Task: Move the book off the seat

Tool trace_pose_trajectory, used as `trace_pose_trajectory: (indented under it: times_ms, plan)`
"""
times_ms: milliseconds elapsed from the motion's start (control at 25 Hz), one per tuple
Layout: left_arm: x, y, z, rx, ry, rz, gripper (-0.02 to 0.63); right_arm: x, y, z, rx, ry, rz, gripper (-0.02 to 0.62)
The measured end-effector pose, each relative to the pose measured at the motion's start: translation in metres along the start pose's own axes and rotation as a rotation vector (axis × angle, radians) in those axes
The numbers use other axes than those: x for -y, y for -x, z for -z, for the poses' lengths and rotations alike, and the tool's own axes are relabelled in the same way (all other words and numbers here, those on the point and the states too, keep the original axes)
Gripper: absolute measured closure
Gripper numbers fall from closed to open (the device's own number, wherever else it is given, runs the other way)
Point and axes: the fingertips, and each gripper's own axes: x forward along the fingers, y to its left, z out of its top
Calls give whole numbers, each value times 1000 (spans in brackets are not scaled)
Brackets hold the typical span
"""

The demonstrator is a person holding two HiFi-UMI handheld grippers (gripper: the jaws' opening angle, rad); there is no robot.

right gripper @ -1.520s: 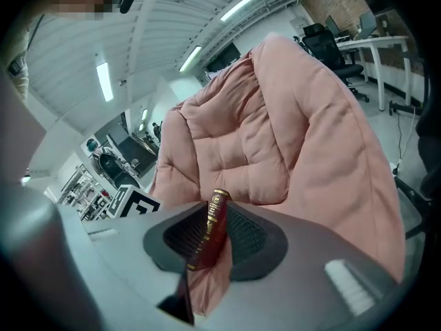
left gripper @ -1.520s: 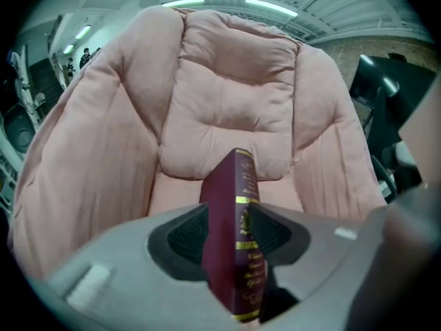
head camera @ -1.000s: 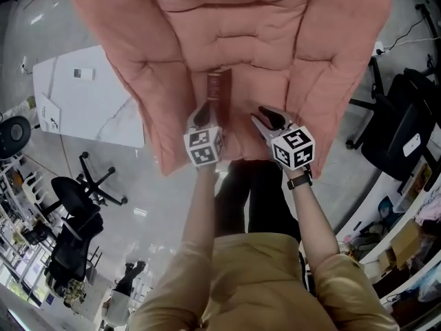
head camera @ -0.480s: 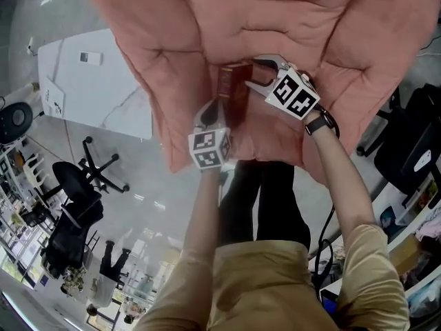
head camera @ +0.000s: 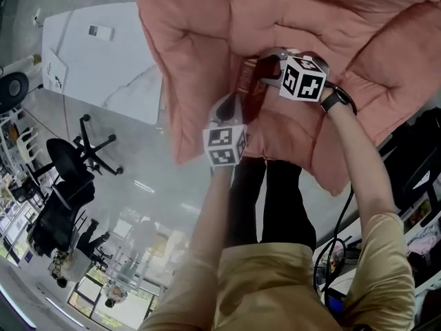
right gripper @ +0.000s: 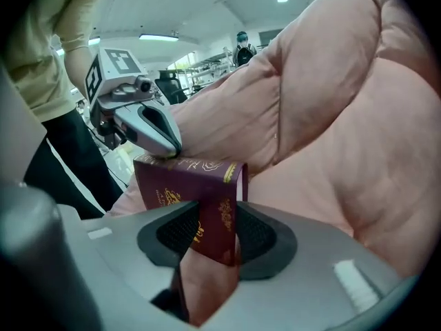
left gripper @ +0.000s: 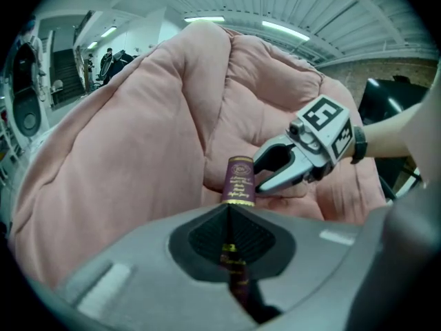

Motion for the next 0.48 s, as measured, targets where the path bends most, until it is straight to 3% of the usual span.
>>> trace_pose_trajectory:
  times_ms: [200, 480]
  plan:
    - [-27, 6, 14, 4, 43, -35, 612, -6, -9, -12, 15, 10, -24, 483]
    - [-32, 18, 13, -6, 36, -1, 612, -19, 7, -25, 28, -23, -49, 531]
